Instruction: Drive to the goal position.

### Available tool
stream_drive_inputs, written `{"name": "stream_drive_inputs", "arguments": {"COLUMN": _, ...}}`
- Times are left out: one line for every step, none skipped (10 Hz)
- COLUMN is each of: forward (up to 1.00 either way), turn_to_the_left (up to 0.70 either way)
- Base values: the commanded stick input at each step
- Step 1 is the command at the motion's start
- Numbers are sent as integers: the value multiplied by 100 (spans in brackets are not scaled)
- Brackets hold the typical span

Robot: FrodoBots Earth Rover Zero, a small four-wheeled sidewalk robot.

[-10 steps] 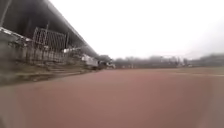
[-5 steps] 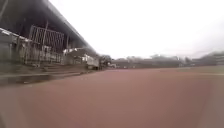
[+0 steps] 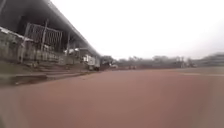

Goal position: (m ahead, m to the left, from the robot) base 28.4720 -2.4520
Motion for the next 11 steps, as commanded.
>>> {"name": "stream_drive_inputs", "arguments": {"forward": 100, "turn_to_the_left": 0}}
{"name": "stream_drive_inputs", "arguments": {"forward": 100, "turn_to_the_left": 0}}
{"name": "stream_drive_inputs", "arguments": {"forward": 100, "turn_to_the_left": 0}}
{"name": "stream_drive_inputs", "arguments": {"forward": 100, "turn_to_the_left": 0}}
{"name": "stream_drive_inputs", "arguments": {"forward": 100, "turn_to_the_left": 0}}
{"name": "stream_drive_inputs", "arguments": {"forward": 100, "turn_to_the_left": 0}}
{"name": "stream_drive_inputs", "arguments": {"forward": 100, "turn_to_the_left": 0}}
{"name": "stream_drive_inputs", "arguments": {"forward": 100, "turn_to_the_left": 0}}
{"name": "stream_drive_inputs", "arguments": {"forward": 100, "turn_to_the_left": 0}}
{"name": "stream_drive_inputs", "arguments": {"forward": 100, "turn_to_the_left": 0}}
{"name": "stream_drive_inputs", "arguments": {"forward": 100, "turn_to_the_left": 0}}
